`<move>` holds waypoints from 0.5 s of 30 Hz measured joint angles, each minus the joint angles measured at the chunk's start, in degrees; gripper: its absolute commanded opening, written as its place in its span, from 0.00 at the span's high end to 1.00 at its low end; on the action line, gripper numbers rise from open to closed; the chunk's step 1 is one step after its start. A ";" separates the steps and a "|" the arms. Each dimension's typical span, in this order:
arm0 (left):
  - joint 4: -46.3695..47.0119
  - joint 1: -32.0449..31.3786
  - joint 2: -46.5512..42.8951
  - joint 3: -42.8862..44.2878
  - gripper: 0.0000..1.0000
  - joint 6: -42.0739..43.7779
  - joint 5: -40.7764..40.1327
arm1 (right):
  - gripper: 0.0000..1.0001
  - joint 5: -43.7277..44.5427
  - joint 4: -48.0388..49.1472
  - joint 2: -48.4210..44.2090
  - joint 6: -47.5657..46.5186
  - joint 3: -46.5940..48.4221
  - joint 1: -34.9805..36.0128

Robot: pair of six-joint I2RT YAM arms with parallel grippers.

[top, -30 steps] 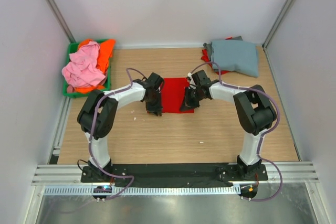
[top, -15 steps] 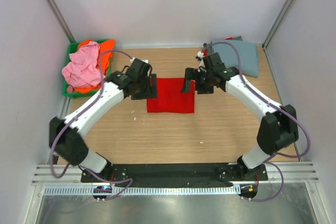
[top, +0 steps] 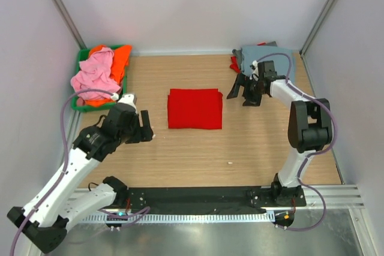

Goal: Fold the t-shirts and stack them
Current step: Fold the tshirt, then neatly place the folded tshirt to the corner

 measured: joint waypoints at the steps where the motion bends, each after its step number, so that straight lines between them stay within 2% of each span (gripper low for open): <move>1: -0.52 0.00 -1.14 -0.17 0.25 0.00 -0.59 | 0.00 -1.07 1.33 1.81 0.52 -0.31 -0.44; 6: -2.16 0.00 -7.19 -0.07 0.20 0.09 -4.04 | 0.00 -5.20 8.07 8.52 3.56 -0.48 -1.01; 11: -3.56 0.00 -12.00 0.44 0.12 0.11 -7.54 | 0.01 -8.63 15.23 11.13 6.93 -0.52 -0.63; 15: -3.45 0.00 -15.41 0.42 0.03 0.24 -9.88 | 0.10 -9.70 20.72 13.62 9.25 0.55 1.33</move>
